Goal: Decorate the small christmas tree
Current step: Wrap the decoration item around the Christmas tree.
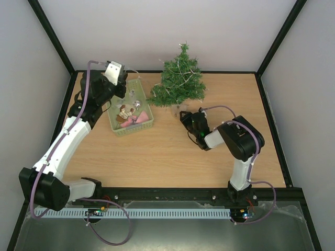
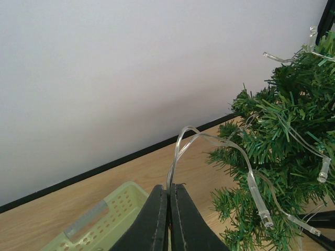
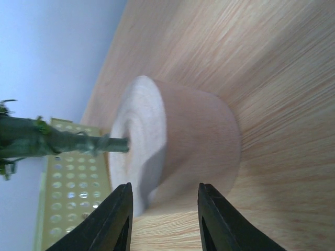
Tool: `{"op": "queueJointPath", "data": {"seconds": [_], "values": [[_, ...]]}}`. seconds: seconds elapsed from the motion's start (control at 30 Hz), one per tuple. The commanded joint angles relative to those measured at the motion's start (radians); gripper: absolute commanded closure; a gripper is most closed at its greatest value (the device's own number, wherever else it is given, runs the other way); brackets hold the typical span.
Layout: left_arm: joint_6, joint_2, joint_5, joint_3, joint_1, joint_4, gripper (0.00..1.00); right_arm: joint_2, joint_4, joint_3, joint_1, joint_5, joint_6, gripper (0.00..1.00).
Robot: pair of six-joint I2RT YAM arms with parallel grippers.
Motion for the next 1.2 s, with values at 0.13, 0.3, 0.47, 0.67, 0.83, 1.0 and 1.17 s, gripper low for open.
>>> {"op": "queueJointPath", "data": {"seconds": [0.13, 0.3, 0.47, 0.67, 0.83, 1.0, 1.17], "values": [[0.011, 0.007, 0.04, 0.014, 0.008, 0.028, 0.98, 0.04, -0.162, 0.072, -0.009, 0.084, -0.143, 0.72], [0.016, 0.0, 0.05, -0.011, 0.008, 0.031, 0.98, 0.044, -0.169, 0.054, -0.056, 0.07, -0.21, 0.76], [0.02, 0.003, 0.084, -0.029, 0.007, 0.037, 0.98, 0.052, -0.152, 0.045, -0.142, -0.004, -0.267, 0.76], [0.016, 0.004, 0.209, -0.061, 0.007, 0.069, 0.98, 0.031, -0.143, 0.053, -0.192, -0.058, -0.328, 0.75], [0.043, 0.019, 0.232, -0.075, 0.007, 0.067, 0.98, -0.009, -0.164, 0.042, -0.193, -0.082, -0.365, 0.71], [0.072, 0.032, 0.26, -0.071, 0.008, 0.032, 0.98, -0.072, -0.156, -0.01, -0.193, -0.102, -0.321, 0.67], [0.118, 0.02, 0.284, -0.11, 0.006, -0.018, 0.98, -0.102, -0.116, -0.038, -0.193, -0.136, -0.248, 0.65]]}}
